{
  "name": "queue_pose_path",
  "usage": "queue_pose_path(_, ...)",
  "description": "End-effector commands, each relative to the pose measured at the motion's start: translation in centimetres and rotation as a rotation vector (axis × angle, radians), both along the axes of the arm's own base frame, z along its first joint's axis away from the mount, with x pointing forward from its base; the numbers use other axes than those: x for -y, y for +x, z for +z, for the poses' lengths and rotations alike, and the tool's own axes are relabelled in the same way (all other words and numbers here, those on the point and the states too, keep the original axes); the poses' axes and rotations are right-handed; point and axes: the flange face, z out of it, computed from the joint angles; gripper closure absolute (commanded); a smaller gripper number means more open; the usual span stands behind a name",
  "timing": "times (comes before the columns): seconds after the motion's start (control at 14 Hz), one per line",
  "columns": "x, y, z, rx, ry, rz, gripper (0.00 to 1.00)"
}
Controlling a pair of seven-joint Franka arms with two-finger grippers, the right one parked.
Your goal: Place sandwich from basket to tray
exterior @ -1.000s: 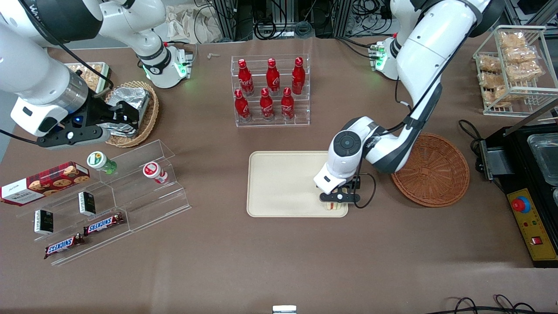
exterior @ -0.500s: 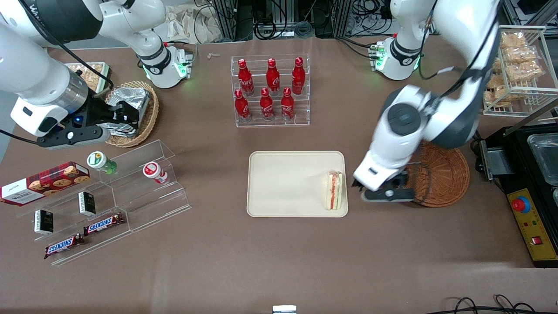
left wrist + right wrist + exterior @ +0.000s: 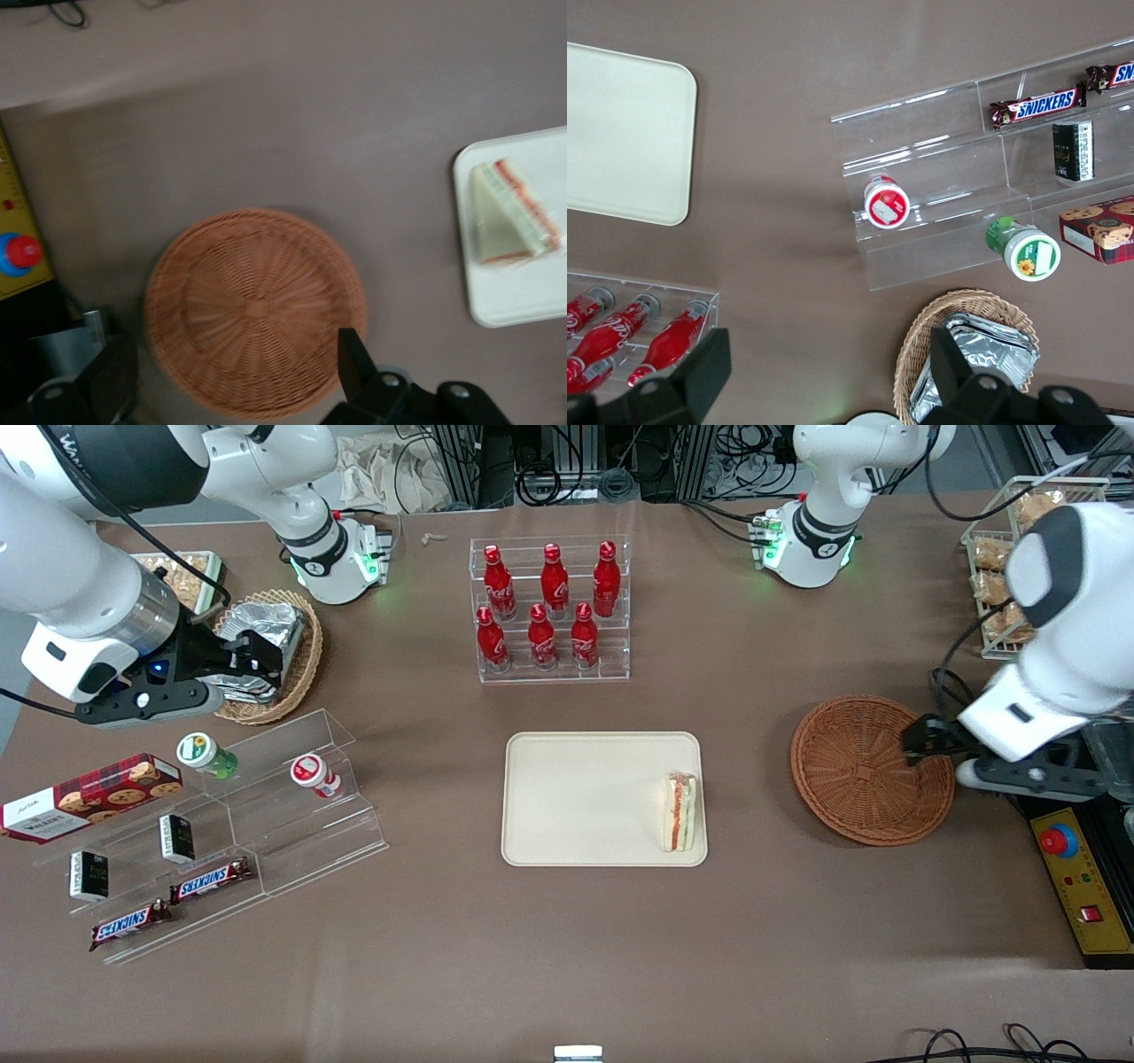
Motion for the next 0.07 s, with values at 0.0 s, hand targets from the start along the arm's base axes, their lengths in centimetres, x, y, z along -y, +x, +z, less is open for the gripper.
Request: queue_pose_path(0.0, -0.38, 0.26, 1.20, 0.008, 0.006, -0.064, 0.00)
